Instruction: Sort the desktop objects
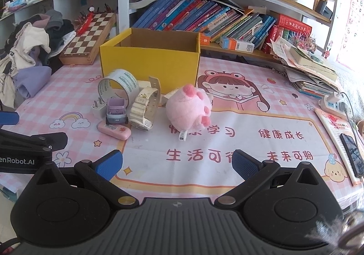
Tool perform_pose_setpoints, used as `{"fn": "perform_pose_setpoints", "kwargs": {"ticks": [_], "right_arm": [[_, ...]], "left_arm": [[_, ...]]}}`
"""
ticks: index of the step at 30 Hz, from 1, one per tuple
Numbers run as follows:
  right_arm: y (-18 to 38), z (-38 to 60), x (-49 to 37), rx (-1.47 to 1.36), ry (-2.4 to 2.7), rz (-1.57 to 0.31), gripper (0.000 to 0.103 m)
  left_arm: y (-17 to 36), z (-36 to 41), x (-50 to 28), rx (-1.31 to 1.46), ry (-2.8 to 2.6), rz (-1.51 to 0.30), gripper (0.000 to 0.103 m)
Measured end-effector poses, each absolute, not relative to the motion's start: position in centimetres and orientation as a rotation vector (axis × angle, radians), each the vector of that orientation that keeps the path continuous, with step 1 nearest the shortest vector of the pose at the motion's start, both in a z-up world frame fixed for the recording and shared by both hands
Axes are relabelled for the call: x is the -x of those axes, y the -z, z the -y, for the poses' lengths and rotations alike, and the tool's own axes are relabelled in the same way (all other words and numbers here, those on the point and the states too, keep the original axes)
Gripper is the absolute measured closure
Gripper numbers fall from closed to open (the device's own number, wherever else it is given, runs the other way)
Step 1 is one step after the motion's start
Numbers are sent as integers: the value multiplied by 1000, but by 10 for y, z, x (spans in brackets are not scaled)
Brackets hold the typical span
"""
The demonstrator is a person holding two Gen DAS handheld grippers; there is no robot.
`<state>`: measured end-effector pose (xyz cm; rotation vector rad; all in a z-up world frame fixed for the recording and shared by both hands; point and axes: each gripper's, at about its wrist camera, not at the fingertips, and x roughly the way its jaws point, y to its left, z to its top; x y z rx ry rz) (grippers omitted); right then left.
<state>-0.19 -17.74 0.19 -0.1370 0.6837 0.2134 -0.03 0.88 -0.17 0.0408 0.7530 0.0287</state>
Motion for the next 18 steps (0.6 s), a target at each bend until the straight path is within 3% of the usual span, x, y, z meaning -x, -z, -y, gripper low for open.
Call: {"fn": "perform_pose_setpoints", "kwargs": {"ticks": [18], "right_arm": [[-3, 177, 2, 127, -221, -682, 0]], "left_arm": [[-1, -10, 2, -42, -25, -732, 0]]}}
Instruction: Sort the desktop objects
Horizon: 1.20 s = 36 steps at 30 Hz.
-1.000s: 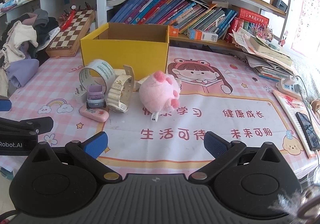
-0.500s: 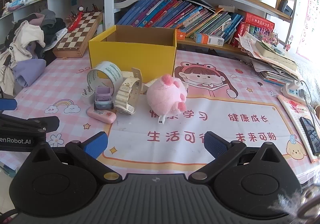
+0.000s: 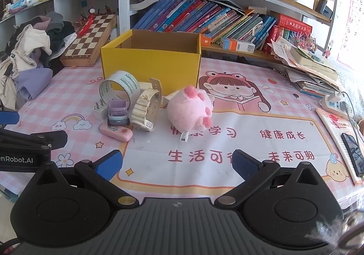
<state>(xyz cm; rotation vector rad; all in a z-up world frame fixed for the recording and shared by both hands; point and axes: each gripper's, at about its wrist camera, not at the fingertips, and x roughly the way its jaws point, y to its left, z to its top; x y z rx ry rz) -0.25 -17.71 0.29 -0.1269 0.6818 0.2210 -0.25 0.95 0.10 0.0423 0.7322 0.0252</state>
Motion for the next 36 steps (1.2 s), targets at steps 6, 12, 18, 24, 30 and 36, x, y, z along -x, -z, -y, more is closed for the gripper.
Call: {"fn": "perform_pose_setpoints", "kwargs": {"ticks": [6, 12, 18, 24, 30, 36], "right_arm": [[-3, 176, 3, 136, -214, -683, 0], [-2, 177, 3, 129, -217, -690, 0], [-3, 177, 3, 127, -223, -692, 0], [-3, 177, 3, 127, -226, -692, 0], [-3, 179, 4, 125, -226, -686, 0], [-3, 178, 4, 129, -230, -688, 0]], "left_arm": [[0, -10, 2, -39, -26, -739, 0], [0, -11, 2, -37, -25, -741, 0], [1, -11, 1, -37, -27, -741, 0], [1, -12, 2, -36, -30, -745, 0], [0, -11, 3, -37, -28, -741, 0], [0, -10, 4, -38, -27, -738, 0]]}}
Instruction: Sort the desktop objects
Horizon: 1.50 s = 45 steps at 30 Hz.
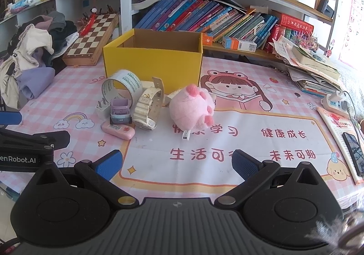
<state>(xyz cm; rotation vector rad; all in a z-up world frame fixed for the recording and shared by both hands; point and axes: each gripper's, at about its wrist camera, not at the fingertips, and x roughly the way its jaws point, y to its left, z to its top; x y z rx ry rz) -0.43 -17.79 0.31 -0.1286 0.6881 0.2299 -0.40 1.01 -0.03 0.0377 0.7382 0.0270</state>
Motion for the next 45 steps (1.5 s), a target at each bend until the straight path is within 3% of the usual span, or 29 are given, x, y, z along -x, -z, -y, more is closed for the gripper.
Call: {"fn": "perform_pose_setpoints", "kwargs": {"ticks": [45], "right_arm": [[-4, 176, -4, 118, -241, -680, 0]], "left_arm": [[-3, -8, 0, -48, -30, -716, 0]]}}
